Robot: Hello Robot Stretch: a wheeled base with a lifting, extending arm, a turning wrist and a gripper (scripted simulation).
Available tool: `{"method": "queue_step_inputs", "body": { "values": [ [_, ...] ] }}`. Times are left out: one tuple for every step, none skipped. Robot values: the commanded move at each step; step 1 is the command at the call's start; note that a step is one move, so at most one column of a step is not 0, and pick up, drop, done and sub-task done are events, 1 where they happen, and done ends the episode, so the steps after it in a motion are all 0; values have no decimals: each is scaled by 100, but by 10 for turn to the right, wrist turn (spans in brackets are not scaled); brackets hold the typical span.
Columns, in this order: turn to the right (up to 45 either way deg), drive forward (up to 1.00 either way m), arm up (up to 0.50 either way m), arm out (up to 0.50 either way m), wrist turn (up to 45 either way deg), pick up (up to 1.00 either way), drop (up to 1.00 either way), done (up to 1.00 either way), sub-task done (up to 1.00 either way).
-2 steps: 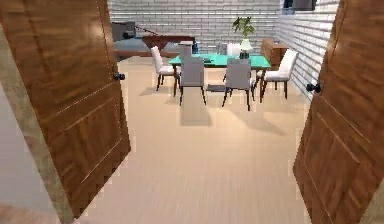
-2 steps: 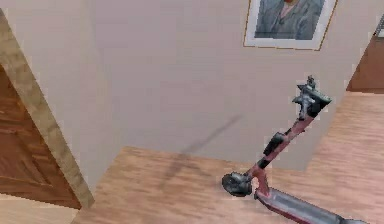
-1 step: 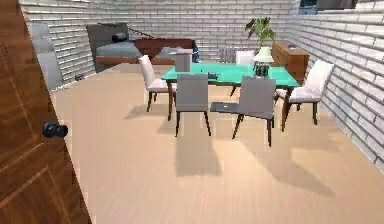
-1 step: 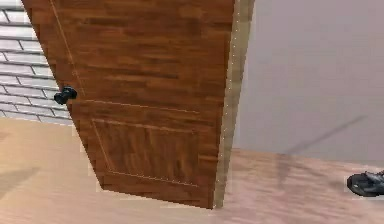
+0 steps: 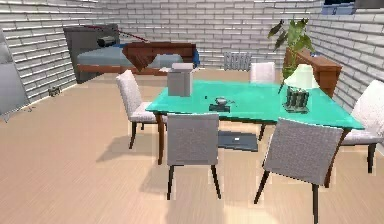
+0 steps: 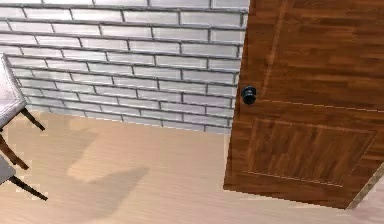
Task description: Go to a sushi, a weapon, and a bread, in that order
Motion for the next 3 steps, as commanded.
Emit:
{"method": "queue_step_inputs", "body": {
  "values": [
    [-150, 0, 0, 0, 0, 0, 0, 0, 0],
    [0, 15, 0, 0, 0, 0, 0, 0, 0],
    [-270, 0, 0, 0, 0, 0, 0, 0, 0]
  ]
}}
